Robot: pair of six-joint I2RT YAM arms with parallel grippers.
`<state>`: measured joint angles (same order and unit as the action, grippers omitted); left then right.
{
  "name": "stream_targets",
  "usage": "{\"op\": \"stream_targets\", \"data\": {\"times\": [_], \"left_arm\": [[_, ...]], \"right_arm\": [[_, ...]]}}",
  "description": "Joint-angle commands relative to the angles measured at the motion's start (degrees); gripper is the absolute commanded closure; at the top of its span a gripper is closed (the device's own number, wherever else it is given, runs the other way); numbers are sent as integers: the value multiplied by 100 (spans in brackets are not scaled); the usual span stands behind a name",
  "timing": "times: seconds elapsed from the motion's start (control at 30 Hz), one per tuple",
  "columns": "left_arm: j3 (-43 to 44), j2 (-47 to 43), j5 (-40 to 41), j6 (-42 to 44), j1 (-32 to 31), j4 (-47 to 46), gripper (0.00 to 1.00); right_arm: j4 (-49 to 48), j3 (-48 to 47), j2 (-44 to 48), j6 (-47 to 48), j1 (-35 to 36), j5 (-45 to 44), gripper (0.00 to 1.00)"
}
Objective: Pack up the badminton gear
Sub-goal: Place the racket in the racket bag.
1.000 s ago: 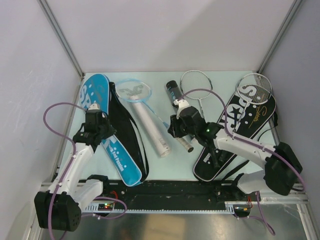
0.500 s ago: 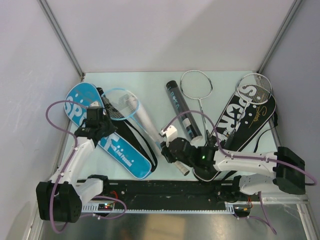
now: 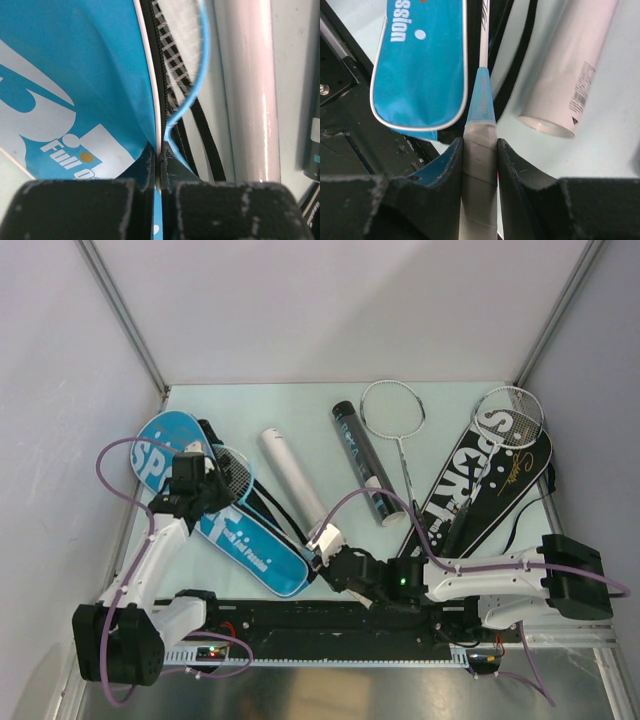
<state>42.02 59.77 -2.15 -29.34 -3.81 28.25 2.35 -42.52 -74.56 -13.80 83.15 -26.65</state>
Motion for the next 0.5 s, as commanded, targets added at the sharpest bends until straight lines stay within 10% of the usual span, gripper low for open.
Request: {"op": "stream_targets", "data": {"times": [0.0, 0.47], "left_arm": [[228, -369, -852, 357, 12, -425, 100], [-487, -1035, -1897, -319, -6, -624, 100]], "right_arm": [[-1080, -96, -113, 476, 47, 487, 100], [-2025, -949, -1492, 138, -660, 712, 100]]}}
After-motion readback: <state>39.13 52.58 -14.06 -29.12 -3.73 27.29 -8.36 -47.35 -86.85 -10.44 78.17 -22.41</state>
